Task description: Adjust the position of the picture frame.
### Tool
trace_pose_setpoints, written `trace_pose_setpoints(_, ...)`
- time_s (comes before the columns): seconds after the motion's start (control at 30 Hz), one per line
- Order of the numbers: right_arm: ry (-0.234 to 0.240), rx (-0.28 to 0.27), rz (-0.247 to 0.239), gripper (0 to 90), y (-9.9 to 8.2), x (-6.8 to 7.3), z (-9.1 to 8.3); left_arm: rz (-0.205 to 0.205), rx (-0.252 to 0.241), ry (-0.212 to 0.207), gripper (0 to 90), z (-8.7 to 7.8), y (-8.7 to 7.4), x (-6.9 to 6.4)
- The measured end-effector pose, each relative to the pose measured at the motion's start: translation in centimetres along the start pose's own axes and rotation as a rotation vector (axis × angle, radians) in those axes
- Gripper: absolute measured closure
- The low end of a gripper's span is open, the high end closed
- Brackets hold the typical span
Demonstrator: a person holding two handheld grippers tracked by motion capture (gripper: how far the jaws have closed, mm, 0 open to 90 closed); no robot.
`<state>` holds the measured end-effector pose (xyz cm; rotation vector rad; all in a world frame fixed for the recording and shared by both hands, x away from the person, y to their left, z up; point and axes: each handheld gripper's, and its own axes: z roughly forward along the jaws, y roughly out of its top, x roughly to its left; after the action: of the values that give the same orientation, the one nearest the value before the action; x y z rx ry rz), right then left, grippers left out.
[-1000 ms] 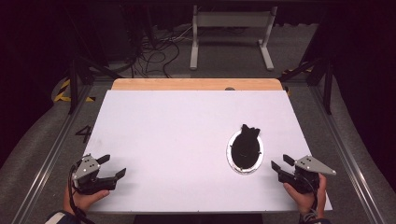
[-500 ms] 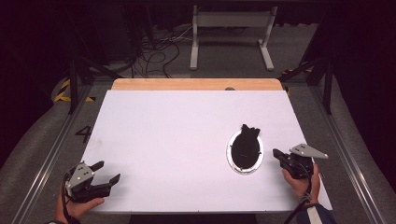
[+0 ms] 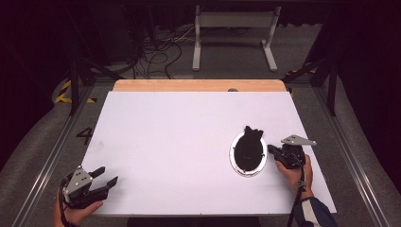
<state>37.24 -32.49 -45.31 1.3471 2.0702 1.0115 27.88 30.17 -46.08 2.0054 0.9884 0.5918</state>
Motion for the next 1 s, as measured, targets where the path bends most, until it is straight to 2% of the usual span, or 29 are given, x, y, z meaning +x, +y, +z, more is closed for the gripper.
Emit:
trace_pose_setpoints(0.13, 0.006, 0.021, -0.006, 90.0, 0.1, 0.0, 0.3, 0.002, 0.016, -0.067, 66.6, 0.3, 0.2, 0.0)
trace_pose_setpoints(0.2, 0.006, 0.034, -0.009, 90.0, 0.3, -0.1, 0.6, -0.004, 0.024, -0.082, 75.2, 0.5, 0.4, 0.0)
trace_pose_setpoints(0.27, 0.003, 0.037, -0.009, 90.0, 0.3, -0.1, 0.7, 0.007, 0.024, -0.092, 83.6, 0.5, 0.5, 0.0)
trace_pose_setpoints(0.4, 0.012, 0.052, 0.007, 90.0, 0.6, -0.4, 1.0, 0.042, 0.032, -0.109, 87.5, 0.6, 0.6, -0.2)
trace_pose_setpoints(0.57, 0.021, 0.059, 0.027, 90.0, 0.8, -0.7, 1.3, 0.058, 0.036, -0.102, 83.7, 0.8, 0.7, -0.5)
trace_pose_setpoints(0.67, 0.020, 0.056, 0.023, 90.0, 0.9, -0.8, 1.3, 0.062, 0.041, -0.100, 83.7, 0.8, 0.7, -0.5)
trace_pose_setpoints(0.93, 0.018, 0.065, -0.026, 90.0, 1.0, -0.7, 1.4, 0.084, 0.048, -0.107, 85.3, 0.7, 0.7, -0.8)
trace_pose_setpoints(1.0, 0.038, 0.072, -0.007, 90.0, 0.7, -0.7, 1.0, 0.085, 0.043, -0.105, 84.8, 0.7, 0.7, -0.9)
